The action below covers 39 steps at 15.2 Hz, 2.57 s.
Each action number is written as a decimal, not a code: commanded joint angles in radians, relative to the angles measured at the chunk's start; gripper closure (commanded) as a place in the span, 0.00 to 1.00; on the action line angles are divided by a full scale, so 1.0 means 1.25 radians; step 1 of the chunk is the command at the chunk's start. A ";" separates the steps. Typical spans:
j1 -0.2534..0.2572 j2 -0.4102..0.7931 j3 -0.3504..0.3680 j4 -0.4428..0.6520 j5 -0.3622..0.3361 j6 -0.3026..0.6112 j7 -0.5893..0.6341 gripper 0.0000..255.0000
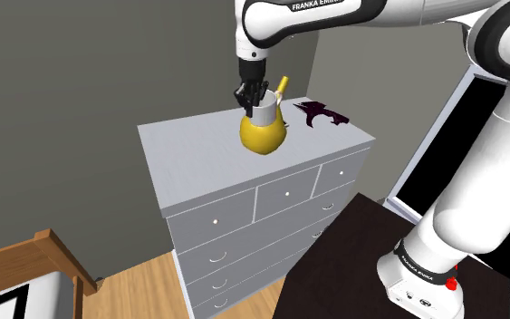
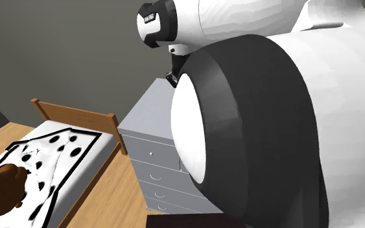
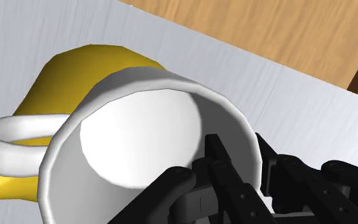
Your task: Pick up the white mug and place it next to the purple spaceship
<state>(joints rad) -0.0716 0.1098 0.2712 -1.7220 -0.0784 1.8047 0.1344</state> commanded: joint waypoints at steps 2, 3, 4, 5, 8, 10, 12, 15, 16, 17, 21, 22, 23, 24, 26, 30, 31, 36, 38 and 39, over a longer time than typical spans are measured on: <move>-0.032 -0.024 -0.024 -0.037 0.008 0.013 -0.057 1.00; -0.042 -0.033 -0.032 -0.049 0.010 0.017 -0.076 1.00; -0.053 -0.041 -0.041 -0.059 0.012 0.020 -0.095 1.00; -0.063 -0.049 -0.050 -0.068 0.014 0.023 -0.114 1.00; -0.092 -0.066 -0.077 -0.090 0.017 0.030 -0.171 1.00; -0.111 -0.074 -0.095 -0.099 0.018 0.034 -0.209 1.00; -0.130 -0.079 -0.114 -0.105 0.018 0.037 -0.247 1.00; -0.158 -0.080 -0.142 -0.107 0.018 0.041 -0.303 1.00; -0.168 -0.078 -0.152 -0.106 0.018 0.042 -0.322 1.00; -0.177 -0.077 -0.161 -0.103 0.018 0.043 -0.340 1.00; -0.214 -0.061 -0.197 -0.085 0.018 0.044 -0.414 1.00; -0.224 -0.055 -0.206 -0.078 0.018 0.044 -0.432 1.00; -0.233 -0.049 -0.215 -0.070 0.018 0.043 -0.450 1.00; -0.239 -0.044 -0.220 -0.065 0.018 0.043 -0.462 1.00; -0.239 -0.042 -0.220 -0.083 0.018 0.064 -0.461 1.00; -0.240 -0.035 -0.221 -0.118 0.017 0.105 -0.459 1.00; -0.240 -0.033 -0.221 -0.127 0.017 0.116 -0.458 1.00; -0.240 -0.020 -0.221 -0.165 0.016 0.167 -0.456 1.00; -0.240 -0.014 -0.221 -0.179 0.015 0.187 -0.455 1.00; -0.240 -0.011 -0.221 -0.186 0.015 0.197 -0.454 1.00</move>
<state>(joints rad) -0.3709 0.0921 -0.0044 -1.9432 -0.0593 2.0354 -0.4327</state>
